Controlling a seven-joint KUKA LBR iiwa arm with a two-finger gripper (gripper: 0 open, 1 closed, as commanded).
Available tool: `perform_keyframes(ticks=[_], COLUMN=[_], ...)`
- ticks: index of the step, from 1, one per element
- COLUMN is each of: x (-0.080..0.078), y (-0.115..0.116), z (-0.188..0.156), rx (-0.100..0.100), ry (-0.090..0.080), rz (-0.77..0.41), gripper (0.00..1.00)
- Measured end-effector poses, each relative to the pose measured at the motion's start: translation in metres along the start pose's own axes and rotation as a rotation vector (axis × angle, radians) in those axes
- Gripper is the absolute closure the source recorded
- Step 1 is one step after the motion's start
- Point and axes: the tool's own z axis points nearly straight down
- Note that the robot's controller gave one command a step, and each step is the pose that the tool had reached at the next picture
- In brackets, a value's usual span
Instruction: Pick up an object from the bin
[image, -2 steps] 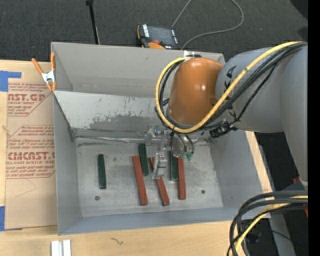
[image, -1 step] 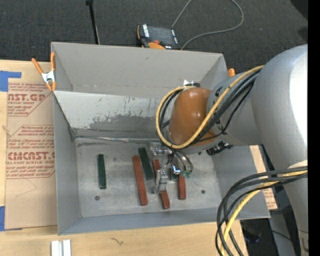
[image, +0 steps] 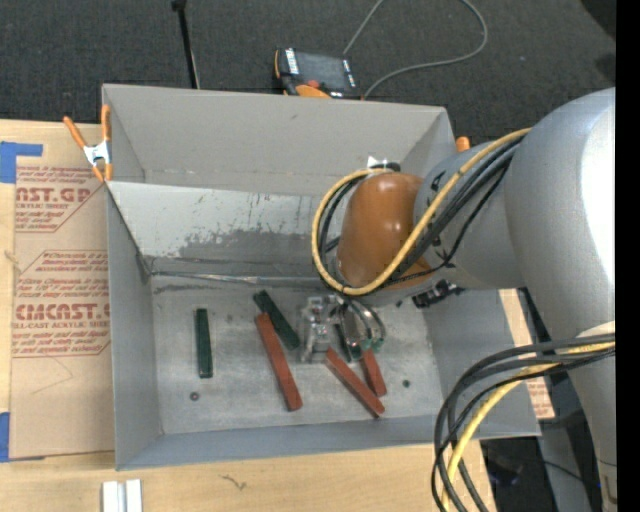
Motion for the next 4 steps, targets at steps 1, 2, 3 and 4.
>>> perform_keyframes(ticks=[1, 2, 3, 4], x=[0.025, 0.024, 0.018, 0.069], y=[-0.071, -0.068, -0.173, -0.151], z=[0.0, 0.0, -0.001, 0.001], rx=[0.002, 0.001, 0.004, -0.001], ry=[0.004, 0.003, 0.0, 0.006], rz=[0.122, 0.118, 0.066, 0.209], gripper=[1.0, 0.0, 0.0, 0.0])
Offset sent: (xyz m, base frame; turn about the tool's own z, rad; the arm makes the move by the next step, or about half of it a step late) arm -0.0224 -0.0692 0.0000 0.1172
